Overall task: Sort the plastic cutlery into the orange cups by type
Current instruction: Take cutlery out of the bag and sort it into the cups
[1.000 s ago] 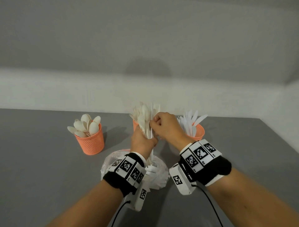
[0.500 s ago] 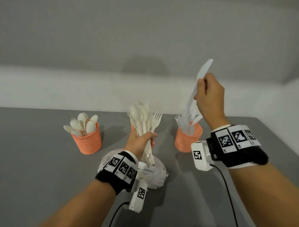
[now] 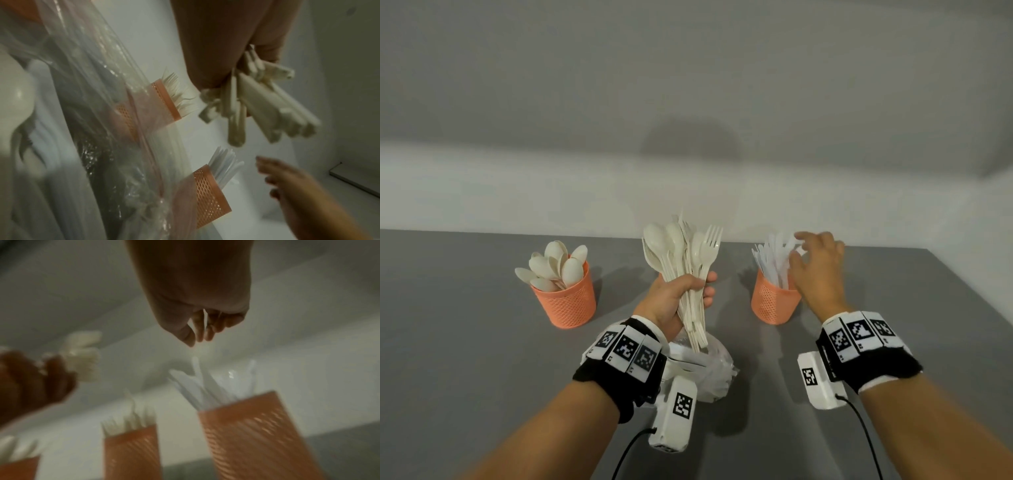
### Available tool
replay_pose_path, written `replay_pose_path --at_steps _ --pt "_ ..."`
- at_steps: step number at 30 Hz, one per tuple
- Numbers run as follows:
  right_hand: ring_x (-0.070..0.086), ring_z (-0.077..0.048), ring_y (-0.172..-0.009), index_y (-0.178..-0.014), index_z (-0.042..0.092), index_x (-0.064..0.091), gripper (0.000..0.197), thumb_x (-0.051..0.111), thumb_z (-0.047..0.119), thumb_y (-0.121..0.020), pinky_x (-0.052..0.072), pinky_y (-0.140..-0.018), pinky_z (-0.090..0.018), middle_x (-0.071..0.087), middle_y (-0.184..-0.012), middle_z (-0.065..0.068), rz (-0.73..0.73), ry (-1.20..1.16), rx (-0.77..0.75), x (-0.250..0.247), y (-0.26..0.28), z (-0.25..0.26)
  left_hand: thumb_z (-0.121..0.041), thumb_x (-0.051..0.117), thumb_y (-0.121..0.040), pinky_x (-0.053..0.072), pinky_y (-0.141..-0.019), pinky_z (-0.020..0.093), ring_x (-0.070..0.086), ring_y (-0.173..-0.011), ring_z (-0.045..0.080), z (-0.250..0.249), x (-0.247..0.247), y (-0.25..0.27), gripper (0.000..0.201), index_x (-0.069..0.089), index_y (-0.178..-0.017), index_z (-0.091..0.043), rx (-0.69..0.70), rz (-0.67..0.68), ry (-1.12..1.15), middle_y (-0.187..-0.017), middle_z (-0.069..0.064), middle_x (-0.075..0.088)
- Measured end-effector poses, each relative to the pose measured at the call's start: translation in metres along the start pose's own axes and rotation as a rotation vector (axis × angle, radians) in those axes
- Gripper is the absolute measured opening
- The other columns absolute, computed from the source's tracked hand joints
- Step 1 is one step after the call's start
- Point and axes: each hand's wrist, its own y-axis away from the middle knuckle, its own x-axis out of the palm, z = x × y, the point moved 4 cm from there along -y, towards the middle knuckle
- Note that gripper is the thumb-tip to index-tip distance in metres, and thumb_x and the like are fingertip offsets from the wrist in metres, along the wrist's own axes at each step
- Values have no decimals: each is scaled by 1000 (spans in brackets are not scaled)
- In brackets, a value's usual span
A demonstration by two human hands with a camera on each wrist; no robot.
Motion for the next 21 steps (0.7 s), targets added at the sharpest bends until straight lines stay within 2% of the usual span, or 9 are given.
replay_pose_path --at_steps 2,4,5,7,9,11,15,18,21 --pt "50 -23 -94 -105 8 65 19 60 15 -87 37 -80 -21 56 -98 -10 -25 -273 -117 -10 7 36 7 51 -80 53 -54 21 62 -57 12 2 -2 -2 28 54 -108 5 9 -21 -4 -78 9 63" --pt "52 -12 -81 -99 13 69 16 65 22 -85 39 -75 -12 56 -88 0 221 -436 -170 -2 21 70 10 47 -86 56 -57 22 67 -60 13 3 -1 -3 27 56 -110 1 17 -26 -27 -76 7 70" --pt "53 -10 -80 -99 16 69 17 66 25 -84 40 -76 -12 57 -86 3 356 -470 -169 6 28 82 10 47 -86 57 -59 22 69 -62 14 4 1 -4 29 57 -111 0 22 -13 -46 -76 7 72" --pt "60 -19 -85 -102 16 70 19 64 24 -86 47 -82 -24 66 -90 -2 477 -519 -155 21 38 94 11 46 -86 58 -61 24 71 -65 16 4 2 -3 32 57 -113 -1 30 11 -70 -77 9 73" --pt "64 -24 -88 -98 14 70 16 60 22 -89 51 -85 -39 71 -91 -5 443 -588 -94 27 39 99 11 46 -85 59 -63 26 72 -72 19 1 1 -1 34 56 -116 0 31 6 -59 -83 13 72" --pt "67 -22 -85 -90 19 68 15 54 24 -92 53 -85 -41 71 -86 -2 410 -676 -9 29 36 101 10 47 -84 59 -68 29 72 -80 22 -3 -3 2 37 56 -119 1 39 -2 -29 -95 17 70" --pt "68 -24 -84 -85 18 62 21 45 22 -97 54 -77 -30 70 -91 -10 438 -751 27 26 32 115 2 59 -70 55 -69 34 66 -79 28 -9 -11 4 51 52 -120 8 85 -42 -5 -92 21 64" --pt "61 -9 -72 -93 5 67 22 49 18 -95 45 -62 -9 69 -83 -6 477 -677 2 27 32 120 -4 63 -67 48 -67 33 56 -73 31 -10 -10 8 46 53 -111 5 66 -7 17 -81 18 56" --pt "58 -4 -63 -90 0 68 25 51 18 -94 43 -57 -11 67 -75 -3 508 -615 24 32 32 120 -3 60 -72 50 -82 41 61 -81 32 -15 -12 14 48 50 -118 9 70 -12 -19 -89 19 61"
